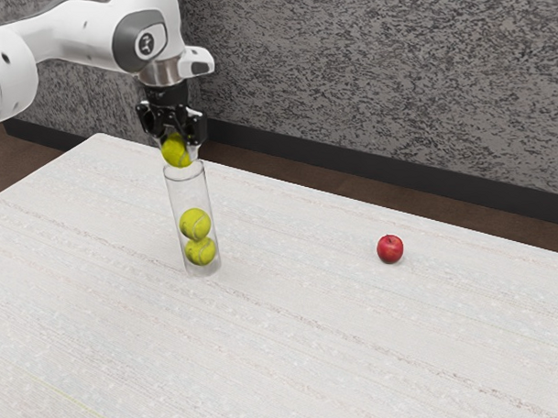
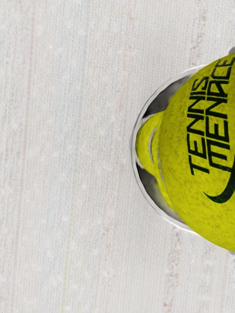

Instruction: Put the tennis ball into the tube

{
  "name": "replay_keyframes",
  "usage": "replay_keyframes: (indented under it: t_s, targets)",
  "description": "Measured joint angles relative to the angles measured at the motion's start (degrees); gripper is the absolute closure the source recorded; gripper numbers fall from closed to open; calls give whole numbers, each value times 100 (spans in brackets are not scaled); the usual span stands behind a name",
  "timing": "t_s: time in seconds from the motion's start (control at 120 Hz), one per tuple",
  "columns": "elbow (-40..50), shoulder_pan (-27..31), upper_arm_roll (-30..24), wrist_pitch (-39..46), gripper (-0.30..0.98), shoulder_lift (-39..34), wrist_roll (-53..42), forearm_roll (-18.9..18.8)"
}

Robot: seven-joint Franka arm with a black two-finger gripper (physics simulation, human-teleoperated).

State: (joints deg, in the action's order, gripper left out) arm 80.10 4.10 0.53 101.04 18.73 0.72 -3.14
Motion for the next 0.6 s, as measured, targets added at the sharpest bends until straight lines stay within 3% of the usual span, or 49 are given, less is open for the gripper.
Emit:
replay_keyframes:
  t_s: [0.067,0.333,0.6]
  targets:
    - [-34,-1,18,-42,34,48,99,-3]
    - [19,0,26,-105,11,-13,416,92]
    - [1236,-582,26,-233,3,-2005,614,27]
